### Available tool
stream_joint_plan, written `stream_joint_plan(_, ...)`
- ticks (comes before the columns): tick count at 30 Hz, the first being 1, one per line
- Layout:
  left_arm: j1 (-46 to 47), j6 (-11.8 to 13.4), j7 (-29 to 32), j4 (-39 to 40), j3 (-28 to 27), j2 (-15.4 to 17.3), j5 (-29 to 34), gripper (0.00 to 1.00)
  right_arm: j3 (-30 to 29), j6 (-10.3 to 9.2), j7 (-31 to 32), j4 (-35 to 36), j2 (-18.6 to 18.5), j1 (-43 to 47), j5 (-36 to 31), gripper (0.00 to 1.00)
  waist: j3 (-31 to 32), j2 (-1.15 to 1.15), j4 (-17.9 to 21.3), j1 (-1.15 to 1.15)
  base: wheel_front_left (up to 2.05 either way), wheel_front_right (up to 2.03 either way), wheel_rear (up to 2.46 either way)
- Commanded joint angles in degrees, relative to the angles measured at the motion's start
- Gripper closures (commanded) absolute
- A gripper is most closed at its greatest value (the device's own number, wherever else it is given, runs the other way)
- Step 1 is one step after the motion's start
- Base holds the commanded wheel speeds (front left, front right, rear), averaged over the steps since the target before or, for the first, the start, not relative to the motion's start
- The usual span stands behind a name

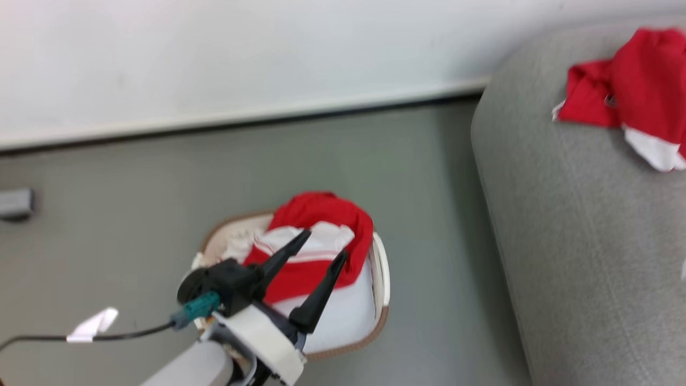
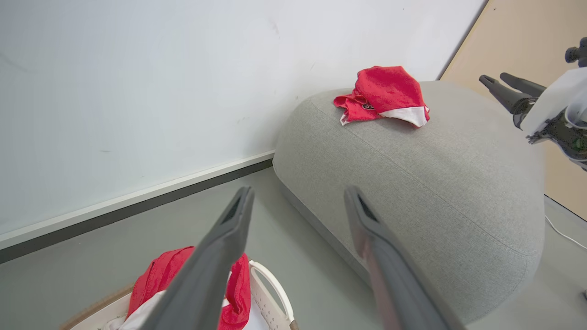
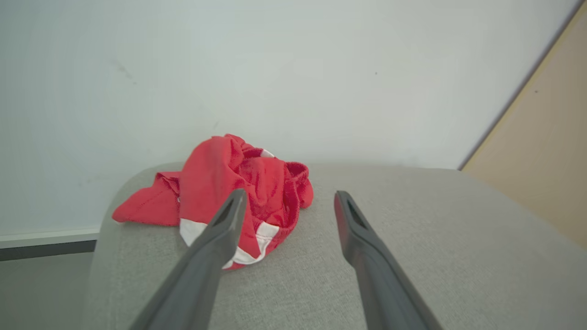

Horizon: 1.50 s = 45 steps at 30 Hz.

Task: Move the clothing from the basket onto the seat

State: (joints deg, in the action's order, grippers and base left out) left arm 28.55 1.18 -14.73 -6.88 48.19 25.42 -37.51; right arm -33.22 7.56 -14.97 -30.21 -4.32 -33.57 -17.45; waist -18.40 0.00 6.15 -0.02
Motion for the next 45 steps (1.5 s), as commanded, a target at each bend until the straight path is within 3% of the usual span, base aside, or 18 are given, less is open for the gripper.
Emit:
stream_joint_plan(1,-1.94,0.31,-0.34,-0.81,-0.72,-0.39,-1.02,0.00,1.84,-0.14,-0.24,2.56,-0.07,3.08,2.11,0.00,5.37,0.00,-0.91,0.02,0.00,0.00,0.00)
stream_joint_plan(7,-7.70,1.49,-0.42,-2.97,-3.85,-1.84,-0.75,0.00,9.37,-0.14,-0.24,10.80,0.37,14.58,8.62,0.00,12.33,0.00,-2.83,0.02,0.00,0.00,0.00)
stream_joint_plan(12,-14.72,2.54,-0.41,-3.96,-10.20,-3.38,1.72,0.00,15.72,-0.14,-0.26,16.01,0.99,24.09,12.72,0.00,17.78,0.00,-4.65,0.02,0.00,0.00,0.00)
stream_joint_plan(20,-22.33,1.89,-0.42,-5.08,-20.86,-6.02,7.64,0.00,21.50,-0.14,-0.26,19.69,1.44,33.24,19.75,0.00,21.13,0.00,-7.74,0.02,0.00,0.00,0.00)
stream_joint_plan(34,-30.95,-3.61,-0.43,-8.33,-38.29,-12.81,17.69,0.00,29.44,-0.14,-0.27,15.66,1.35,40.13,25.41,0.00,23.01,0.00,-8.14,0.02,0.00,0.00,0.00)
stream_joint_plan(45,-31.35,-7.26,-0.43,-9.38,-44.31,-17.01,22.57,0.00,32.31,-0.14,-0.27,14.90,1.34,39.88,25.24,0.00,23.12,0.00,-7.96,0.02,0.00,0.00,0.00)
